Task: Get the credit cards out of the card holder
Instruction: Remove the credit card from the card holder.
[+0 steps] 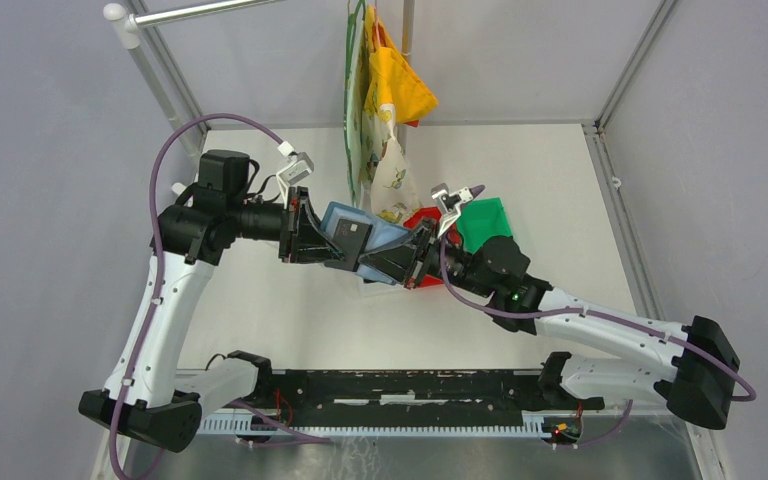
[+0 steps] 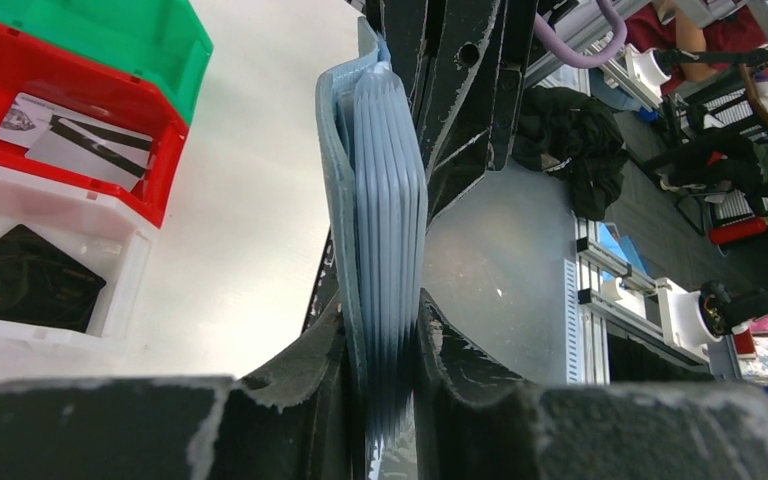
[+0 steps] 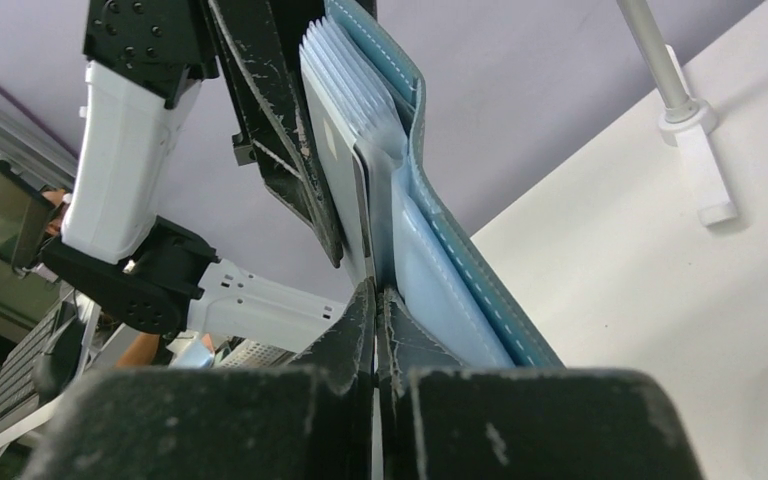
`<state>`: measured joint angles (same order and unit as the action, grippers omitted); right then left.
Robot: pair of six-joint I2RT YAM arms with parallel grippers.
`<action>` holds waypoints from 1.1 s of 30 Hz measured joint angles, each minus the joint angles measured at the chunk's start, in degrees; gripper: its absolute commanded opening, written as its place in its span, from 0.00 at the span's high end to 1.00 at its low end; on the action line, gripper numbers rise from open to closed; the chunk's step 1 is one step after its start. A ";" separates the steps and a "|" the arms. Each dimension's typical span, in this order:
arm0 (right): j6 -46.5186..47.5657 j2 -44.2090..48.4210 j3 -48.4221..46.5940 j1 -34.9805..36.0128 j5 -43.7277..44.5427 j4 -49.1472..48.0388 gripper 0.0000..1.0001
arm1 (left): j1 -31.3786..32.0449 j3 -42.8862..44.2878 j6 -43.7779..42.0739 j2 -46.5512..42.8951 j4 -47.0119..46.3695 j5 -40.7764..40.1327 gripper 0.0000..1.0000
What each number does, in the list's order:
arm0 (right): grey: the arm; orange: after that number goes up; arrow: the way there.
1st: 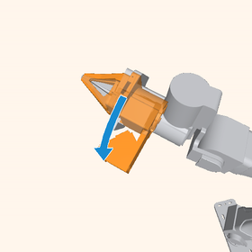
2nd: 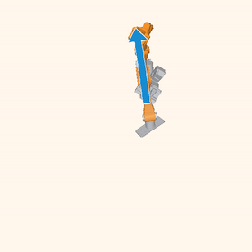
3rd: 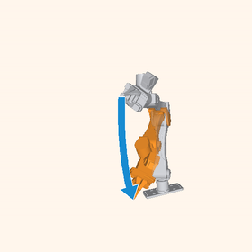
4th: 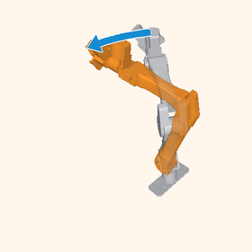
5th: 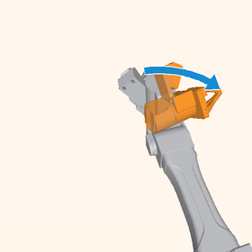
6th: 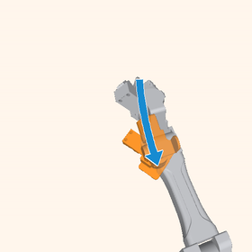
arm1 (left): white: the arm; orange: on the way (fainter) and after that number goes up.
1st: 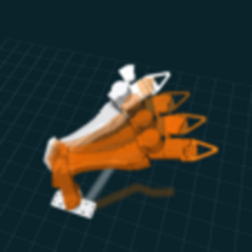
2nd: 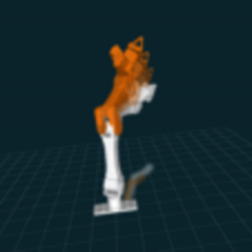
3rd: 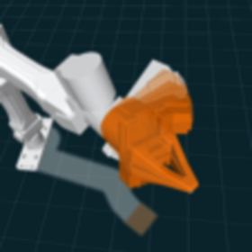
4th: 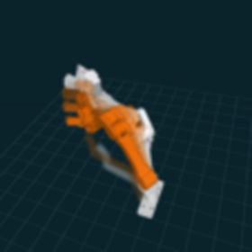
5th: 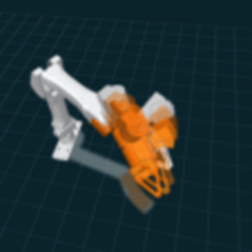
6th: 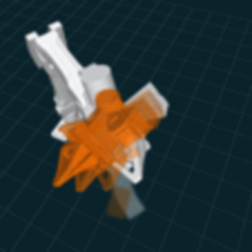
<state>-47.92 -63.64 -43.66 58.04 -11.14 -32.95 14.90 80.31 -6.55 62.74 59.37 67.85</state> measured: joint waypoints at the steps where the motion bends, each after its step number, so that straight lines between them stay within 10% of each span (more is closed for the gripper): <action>1: -0.04 0.17 0.52 0.00 -0.26 -0.92 1.00 | 0.15 0.00 0.24 0.00 0.04 0.28 0.72; 12: -0.31 2.47 4.20 -0.59 1.01 -5.40 0.98 | 0.31 0.00 1.81 -0.02 0.31 2.38 0.67; 19: -1.03 0.70 2.97 -0.68 -0.63 -6.10 0.55 | 0.11 0.00 1.81 -0.11 0.28 1.73 0.69; 33: -1.95 -2.89 -0.04 -0.83 -3.26 -5.73 0.51 | -0.76 0.00 1.81 -0.11 0.26 -0.44 0.77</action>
<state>-49.87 -66.52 -43.70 57.21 -14.39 -38.68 14.13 80.31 -4.73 62.63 59.64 67.42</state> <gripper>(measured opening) 0.480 0.317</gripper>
